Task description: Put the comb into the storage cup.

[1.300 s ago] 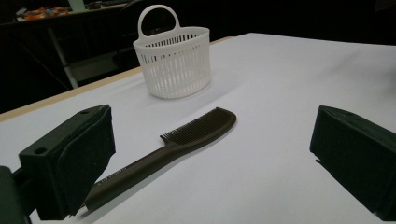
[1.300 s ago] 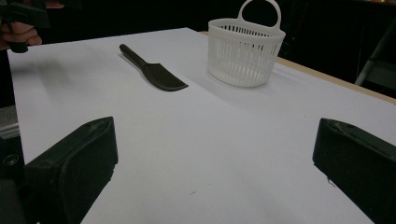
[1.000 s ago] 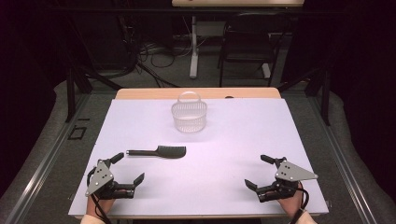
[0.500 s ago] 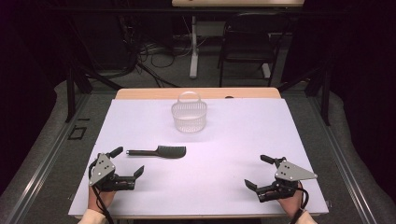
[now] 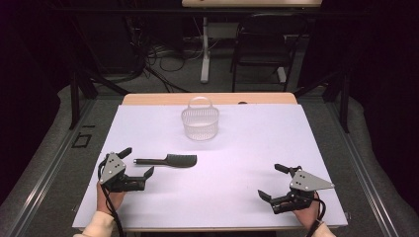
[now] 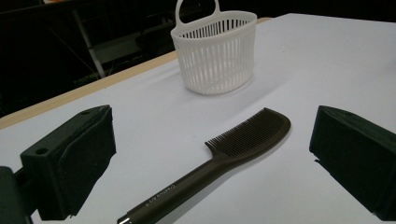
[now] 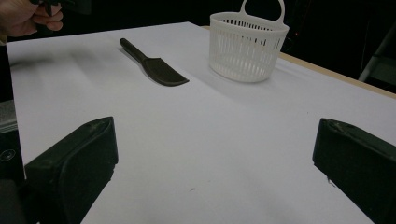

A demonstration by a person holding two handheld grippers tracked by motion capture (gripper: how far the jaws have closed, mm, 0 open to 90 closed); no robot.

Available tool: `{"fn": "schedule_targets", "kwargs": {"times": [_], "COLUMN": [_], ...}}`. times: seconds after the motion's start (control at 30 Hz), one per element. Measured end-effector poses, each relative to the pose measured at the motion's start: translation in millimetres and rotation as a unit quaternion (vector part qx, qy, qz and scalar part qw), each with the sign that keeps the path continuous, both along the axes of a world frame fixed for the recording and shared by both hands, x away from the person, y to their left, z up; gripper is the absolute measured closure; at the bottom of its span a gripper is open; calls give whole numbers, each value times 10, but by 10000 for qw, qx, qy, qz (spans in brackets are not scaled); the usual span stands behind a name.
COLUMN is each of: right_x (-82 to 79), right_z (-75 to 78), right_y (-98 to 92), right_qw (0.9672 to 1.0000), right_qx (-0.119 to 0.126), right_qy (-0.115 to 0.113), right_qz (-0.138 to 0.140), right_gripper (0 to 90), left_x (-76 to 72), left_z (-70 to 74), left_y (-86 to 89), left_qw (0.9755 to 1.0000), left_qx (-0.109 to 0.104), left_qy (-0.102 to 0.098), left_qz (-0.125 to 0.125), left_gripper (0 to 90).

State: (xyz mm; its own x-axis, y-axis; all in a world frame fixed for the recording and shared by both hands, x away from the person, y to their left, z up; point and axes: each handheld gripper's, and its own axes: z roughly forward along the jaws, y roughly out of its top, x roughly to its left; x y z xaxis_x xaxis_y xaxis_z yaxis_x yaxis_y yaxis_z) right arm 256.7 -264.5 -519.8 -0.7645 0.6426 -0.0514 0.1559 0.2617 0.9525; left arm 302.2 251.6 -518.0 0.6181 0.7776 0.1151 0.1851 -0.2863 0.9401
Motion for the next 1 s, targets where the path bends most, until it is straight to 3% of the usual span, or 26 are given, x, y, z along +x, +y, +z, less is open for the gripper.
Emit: {"fn": "schedule_targets", "kwargs": {"times": [1.0], "right_x": [5], "right_z": [0], "right_y": [16], "right_qw": [10000], "right_qx": [-68], "right_qy": [7], "right_qz": [1], "right_gripper": [0], "left_x": [442], "left_z": [26], "left_y": [36], "left_qw": [9986], "left_qx": [158], "left_qy": [311], "left_qz": [395], "left_gripper": [0]}}
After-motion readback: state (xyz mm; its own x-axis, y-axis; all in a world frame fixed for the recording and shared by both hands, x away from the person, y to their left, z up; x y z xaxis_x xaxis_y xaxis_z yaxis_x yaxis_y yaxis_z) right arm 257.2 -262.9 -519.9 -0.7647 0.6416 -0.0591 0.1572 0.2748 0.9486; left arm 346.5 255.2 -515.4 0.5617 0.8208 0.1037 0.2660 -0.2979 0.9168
